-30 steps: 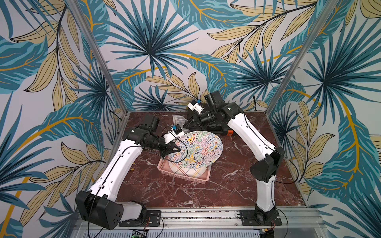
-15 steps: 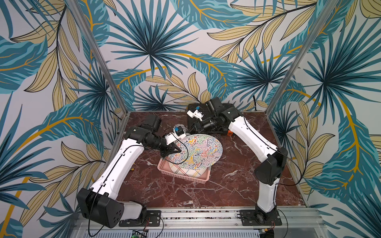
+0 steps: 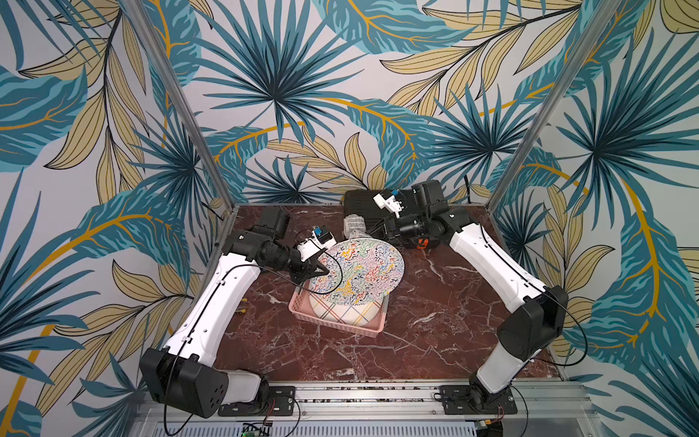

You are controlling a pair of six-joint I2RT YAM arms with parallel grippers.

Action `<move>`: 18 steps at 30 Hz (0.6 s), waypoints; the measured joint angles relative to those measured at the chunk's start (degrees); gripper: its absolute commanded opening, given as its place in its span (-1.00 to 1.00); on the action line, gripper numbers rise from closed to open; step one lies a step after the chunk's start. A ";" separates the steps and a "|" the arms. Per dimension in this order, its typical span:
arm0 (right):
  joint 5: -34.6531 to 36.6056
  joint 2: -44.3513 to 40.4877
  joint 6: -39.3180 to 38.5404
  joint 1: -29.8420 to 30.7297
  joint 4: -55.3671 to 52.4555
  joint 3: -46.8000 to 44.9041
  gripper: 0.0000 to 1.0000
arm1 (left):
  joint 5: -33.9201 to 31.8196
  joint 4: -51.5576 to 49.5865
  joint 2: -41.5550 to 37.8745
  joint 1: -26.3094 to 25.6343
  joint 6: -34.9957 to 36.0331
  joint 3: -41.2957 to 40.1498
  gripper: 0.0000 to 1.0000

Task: Wipe the wet plate dry
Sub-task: Wipe the plate with towel.

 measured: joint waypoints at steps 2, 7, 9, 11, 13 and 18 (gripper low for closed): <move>0.00 -0.87 0.48 -0.79 1.27 -1.29 -1.00 | 0.94 -0.11 0.00 0.96 -0.02 0.24 -1.00; 0.02 -2.93 2.25 -2.58 4.42 -4.44 -1.00 | 2.27 -0.24 0.00 2.67 0.07 0.52 -1.00; 0.02 -3.45 2.89 -3.17 5.03 -4.96 -1.00 | 2.64 -0.26 0.00 2.95 0.09 0.52 -1.00; 0.04 -4.09 3.54 -3.67 5.84 -5.31 -1.00 | 2.82 -0.35 0.00 3.13 0.13 0.52 -1.00; 0.04 -4.76 4.09 -4.31 6.45 -5.55 -1.00 | 2.91 -0.46 0.00 3.32 0.13 0.52 -1.00; 0.04 -6.43 4.63 -5.70 7.98 -6.19 -1.00 | 2.69 -0.44 0.00 3.65 -0.33 0.52 -1.00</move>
